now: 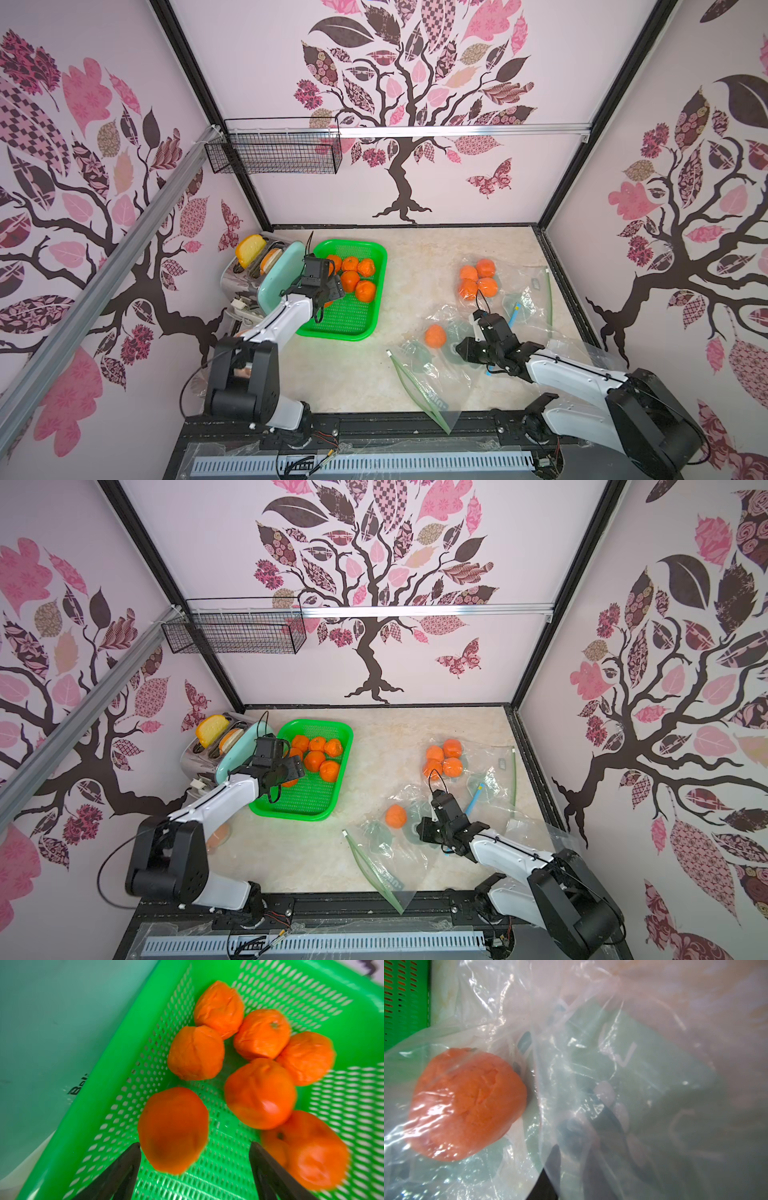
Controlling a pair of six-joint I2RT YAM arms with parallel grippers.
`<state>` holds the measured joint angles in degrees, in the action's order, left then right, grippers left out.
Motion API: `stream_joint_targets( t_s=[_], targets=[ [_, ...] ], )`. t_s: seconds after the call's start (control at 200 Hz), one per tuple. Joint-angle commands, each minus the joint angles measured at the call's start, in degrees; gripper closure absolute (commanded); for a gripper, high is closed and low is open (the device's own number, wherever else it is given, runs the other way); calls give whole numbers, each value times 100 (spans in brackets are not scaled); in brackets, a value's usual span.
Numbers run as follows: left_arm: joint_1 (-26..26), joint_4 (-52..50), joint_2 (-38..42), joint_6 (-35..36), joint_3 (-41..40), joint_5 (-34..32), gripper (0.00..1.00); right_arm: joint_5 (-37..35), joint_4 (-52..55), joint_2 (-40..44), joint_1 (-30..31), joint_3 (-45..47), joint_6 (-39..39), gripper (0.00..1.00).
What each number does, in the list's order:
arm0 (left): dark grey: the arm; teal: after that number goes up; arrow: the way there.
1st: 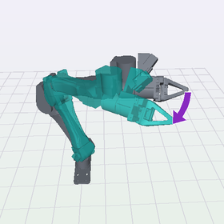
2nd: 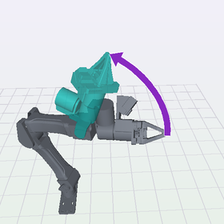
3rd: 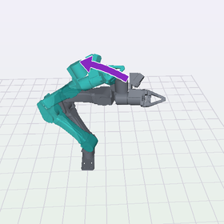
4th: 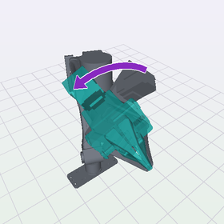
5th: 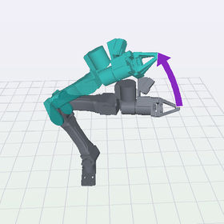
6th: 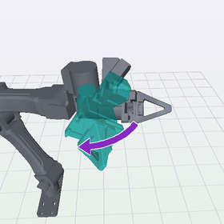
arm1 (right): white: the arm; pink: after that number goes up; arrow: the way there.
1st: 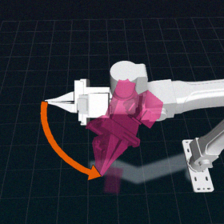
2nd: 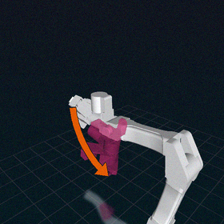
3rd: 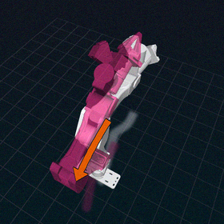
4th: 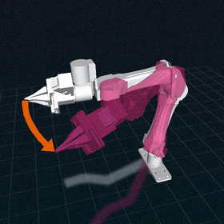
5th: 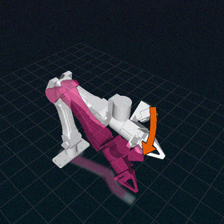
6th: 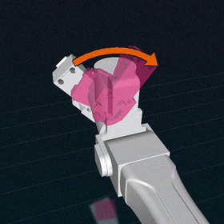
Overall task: Open the zip-top bag and take out the orange
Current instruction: Place the orange in the basket, then pick up the orange from the zipper food storage bag.
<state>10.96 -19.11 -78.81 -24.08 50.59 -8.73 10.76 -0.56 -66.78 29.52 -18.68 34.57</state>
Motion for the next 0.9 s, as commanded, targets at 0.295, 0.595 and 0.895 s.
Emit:
stream_joint_targets(
  t_s=[0.295,0.595,0.895],
  targets=[
    [3308,-378,3899,-1440,-1984,1765,64,-415,782,368,-7,-436,-173,71],
    [5454,515,3903,-1818,-2741,2422,78,-420,1004,359,-16,-1248,-278,72],
    [6205,2043,2018,-1702,-2486,2236,83,134,871,-308,-7,-1777,-344,75]
  ],
)
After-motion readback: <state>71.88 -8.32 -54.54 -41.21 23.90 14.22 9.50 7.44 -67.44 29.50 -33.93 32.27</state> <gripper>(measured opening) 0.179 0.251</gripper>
